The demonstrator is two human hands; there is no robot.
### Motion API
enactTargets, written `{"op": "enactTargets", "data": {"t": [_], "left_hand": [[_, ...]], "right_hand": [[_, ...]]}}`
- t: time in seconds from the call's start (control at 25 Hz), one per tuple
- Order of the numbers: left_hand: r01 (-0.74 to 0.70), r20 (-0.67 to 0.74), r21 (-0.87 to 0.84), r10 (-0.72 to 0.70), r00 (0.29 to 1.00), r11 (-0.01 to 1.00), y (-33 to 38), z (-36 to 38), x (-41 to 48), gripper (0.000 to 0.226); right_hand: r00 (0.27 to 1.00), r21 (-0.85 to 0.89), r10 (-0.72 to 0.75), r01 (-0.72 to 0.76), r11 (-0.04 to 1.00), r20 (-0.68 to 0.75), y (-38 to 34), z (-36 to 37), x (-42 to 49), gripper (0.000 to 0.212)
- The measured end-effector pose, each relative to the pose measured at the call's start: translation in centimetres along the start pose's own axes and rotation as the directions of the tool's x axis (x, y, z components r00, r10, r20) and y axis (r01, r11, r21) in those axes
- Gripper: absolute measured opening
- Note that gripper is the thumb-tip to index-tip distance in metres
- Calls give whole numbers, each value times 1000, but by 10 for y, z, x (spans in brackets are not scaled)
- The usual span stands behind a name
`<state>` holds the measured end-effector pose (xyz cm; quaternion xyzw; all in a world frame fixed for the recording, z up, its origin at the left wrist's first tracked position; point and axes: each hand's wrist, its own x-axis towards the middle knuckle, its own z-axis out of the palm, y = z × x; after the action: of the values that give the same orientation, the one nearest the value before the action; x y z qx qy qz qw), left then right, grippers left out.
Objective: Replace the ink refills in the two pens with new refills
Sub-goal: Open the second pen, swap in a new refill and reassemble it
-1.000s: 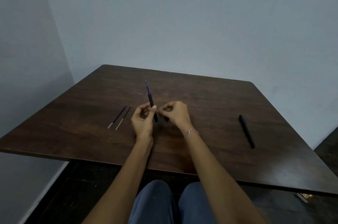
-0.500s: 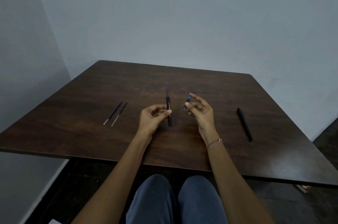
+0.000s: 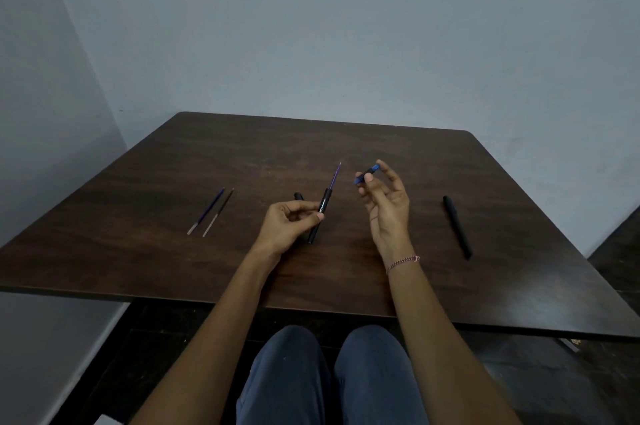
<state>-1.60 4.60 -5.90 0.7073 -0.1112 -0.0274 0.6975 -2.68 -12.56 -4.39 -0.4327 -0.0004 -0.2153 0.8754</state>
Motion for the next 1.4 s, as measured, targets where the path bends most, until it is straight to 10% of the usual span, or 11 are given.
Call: {"op": "enactTargets", "data": {"t": [1.4], "left_hand": [[-66,100,238,43,994,969,2,3,-4,18]], "right_hand": [[989,-199,-126,108,974,-80,2,-2,2,33]]}}
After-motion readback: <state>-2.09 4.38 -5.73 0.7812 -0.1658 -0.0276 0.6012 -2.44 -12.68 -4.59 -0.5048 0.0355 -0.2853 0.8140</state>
